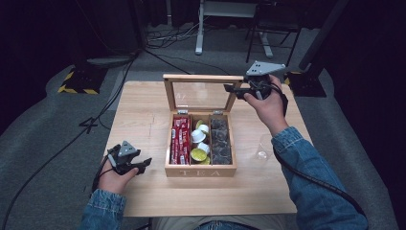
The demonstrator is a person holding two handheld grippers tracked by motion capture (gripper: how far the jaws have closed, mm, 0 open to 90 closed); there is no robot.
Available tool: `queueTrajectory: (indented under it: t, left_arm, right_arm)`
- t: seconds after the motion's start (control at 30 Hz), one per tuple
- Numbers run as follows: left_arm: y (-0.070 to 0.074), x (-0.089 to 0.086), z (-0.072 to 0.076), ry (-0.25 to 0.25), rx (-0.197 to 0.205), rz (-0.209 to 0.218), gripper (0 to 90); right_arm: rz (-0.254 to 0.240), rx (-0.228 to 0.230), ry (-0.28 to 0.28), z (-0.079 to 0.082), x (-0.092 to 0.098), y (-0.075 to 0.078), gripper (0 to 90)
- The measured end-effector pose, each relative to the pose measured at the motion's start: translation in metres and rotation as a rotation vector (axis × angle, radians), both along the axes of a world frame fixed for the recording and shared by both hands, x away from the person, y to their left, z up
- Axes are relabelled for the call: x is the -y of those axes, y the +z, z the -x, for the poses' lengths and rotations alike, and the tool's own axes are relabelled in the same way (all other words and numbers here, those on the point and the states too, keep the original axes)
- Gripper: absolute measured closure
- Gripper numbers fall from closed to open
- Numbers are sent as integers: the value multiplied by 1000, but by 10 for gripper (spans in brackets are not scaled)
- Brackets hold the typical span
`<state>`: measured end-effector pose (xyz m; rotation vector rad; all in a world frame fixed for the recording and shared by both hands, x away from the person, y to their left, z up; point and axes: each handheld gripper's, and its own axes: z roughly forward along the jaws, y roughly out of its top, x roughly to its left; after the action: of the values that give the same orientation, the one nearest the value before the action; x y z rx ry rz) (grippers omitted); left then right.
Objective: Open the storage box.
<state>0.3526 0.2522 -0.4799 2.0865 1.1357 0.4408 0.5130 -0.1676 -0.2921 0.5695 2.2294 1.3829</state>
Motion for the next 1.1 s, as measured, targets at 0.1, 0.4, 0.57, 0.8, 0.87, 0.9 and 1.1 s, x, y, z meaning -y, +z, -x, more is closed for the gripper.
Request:
queueTrajectory:
  t: [0.1,0.4,0.57,0.8,0.87,0.9,1.1]
  left_arm:
    - [-2,-1,-1,-1,-5,-7,414]
    - [-9,3,-8,-18,-25,-11,416]
    - [-12,4,-10,-19,-26,-7,418]
    - [-15,9,-11,-12,-1,-11,418]
    - [-15,11,-11,-1,12,6,418]
    - [-15,11,-11,-3,15,5,418]
    - [-16,13,-11,-6,3,5,415]
  right_arm:
    - [10,7,-12,-3,-2,1,536]
    - [15,1,-69,-19,-8,3,493]
    - [24,-6,-104,-26,-13,4,463]
    - [10,-16,-135,-39,-17,3,427]
    - [-1,-19,-160,-43,-20,2,398]
    - [-1,-19,-160,-43,-20,2,398]
    - [-12,-11,-185,-52,-24,-3,363]
